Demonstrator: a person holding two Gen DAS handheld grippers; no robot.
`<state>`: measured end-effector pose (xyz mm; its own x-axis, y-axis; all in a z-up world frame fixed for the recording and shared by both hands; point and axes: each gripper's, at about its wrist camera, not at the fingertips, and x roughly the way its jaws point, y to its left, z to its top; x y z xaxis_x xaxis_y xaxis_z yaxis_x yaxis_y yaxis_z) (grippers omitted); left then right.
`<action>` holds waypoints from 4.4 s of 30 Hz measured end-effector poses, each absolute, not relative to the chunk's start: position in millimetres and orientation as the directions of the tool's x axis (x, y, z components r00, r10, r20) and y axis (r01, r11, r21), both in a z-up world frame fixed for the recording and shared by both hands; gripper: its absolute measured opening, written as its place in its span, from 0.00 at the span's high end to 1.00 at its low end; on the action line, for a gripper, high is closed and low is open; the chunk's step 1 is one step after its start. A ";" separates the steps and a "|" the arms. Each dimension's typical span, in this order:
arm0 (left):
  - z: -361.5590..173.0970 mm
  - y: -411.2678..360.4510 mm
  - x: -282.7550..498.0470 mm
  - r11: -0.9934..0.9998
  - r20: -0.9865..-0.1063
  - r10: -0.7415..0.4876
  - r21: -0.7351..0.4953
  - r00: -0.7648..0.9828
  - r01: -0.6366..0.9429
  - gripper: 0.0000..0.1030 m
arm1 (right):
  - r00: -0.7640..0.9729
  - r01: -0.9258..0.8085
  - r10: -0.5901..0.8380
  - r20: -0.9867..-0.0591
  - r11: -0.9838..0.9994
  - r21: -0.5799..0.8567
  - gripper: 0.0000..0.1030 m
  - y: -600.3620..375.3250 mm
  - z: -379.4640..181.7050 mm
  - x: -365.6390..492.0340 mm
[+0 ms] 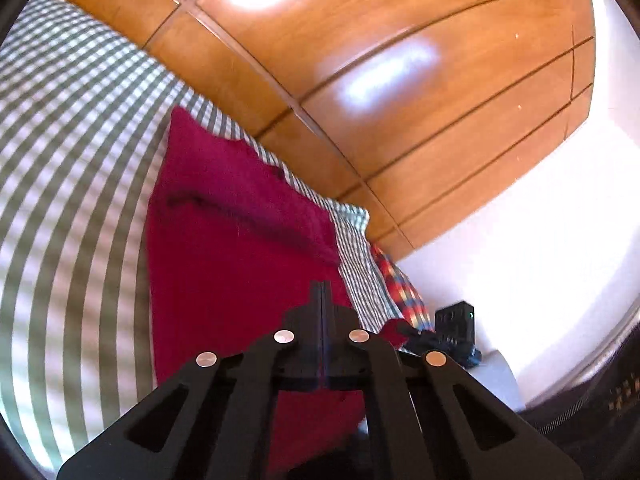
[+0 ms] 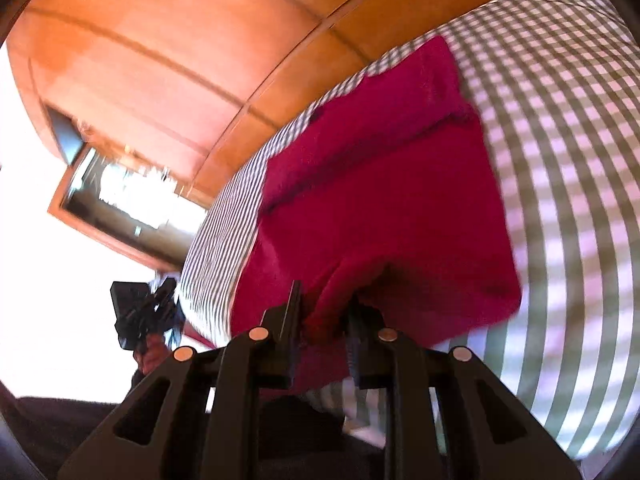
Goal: Fold small clothes
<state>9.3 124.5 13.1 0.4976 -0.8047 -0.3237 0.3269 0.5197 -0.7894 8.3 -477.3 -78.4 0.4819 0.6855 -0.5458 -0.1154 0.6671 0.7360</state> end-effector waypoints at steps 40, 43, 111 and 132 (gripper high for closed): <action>-35.9 147.9 71.6 0.475 -0.320 -0.794 -0.858 0.517 0.197 0.97 | 0.541 0.036 0.574 -0.614 0.715 0.699 0.83 -505.4 -90.6 88.8; -51.7 151.3 122.0 0.532 -0.429 -0.719 -0.846 0.547 0.036 0.94 | 0.523 0.082 0.560 -0.642 0.717 0.692 0.80 -509.0 -104.6 117.5; -46.7 126.1 29.7 0.662 -0.428 -0.719 -0.663 0.548 0.350 0.93 | 0.628 -0.157 0.283 -0.725 0.959 0.238 0.93 -480.9 -40.6 42.1; -76.4 112.8 225.8 0.853 -0.698 -0.483 -0.511 0.529 0.104 0.92 | 0.579 0.049 0.131 -0.804 0.979 0.196 0.92 -486.0 -91.1 232.2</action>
<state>225.8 112.8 -76.4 0.5294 -0.4828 -0.6976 0.1041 0.8530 -0.5114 232.2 -486.0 -91.1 0.5794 0.1313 -0.8044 0.0494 0.9795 0.1955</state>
